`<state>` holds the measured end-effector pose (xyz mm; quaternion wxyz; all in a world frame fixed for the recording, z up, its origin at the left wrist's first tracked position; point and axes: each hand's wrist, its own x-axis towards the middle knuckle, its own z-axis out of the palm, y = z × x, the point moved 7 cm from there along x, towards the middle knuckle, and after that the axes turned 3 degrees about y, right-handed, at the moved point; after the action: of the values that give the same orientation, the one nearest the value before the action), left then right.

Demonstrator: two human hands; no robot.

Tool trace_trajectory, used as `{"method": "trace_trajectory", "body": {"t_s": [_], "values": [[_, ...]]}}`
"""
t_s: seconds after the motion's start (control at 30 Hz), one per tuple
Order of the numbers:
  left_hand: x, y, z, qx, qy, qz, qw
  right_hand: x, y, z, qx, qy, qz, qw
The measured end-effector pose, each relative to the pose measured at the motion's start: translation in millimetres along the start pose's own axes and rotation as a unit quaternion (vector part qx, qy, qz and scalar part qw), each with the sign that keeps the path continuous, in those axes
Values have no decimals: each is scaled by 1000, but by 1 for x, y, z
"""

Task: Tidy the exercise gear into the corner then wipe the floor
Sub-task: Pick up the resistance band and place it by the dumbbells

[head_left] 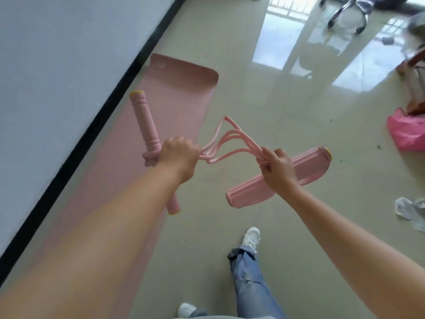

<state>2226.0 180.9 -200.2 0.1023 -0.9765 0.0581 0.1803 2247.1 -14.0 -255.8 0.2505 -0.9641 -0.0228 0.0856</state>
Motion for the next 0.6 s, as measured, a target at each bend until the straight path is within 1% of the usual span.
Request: {"method": "trace_trajectory", "body": {"t_s": [0.2,0.27,0.37,0.43,0.6], "values": [[121,71,-70,67,-7,87,994,84,63,-106,-15,5,-11,1000],[156,92,-95,76,9,103,992,110,84,-131,-26,6,-10,1000],[205,112,-129,98,35,123,987,156,103,-157,-45,0,0,999],[238,120,-146,121,37,142,982,191,107,-169,-43,-4,-2,999],[337,116,-182,159,42,184,969,300,102,-191,-27,-18,-36,999]]}}
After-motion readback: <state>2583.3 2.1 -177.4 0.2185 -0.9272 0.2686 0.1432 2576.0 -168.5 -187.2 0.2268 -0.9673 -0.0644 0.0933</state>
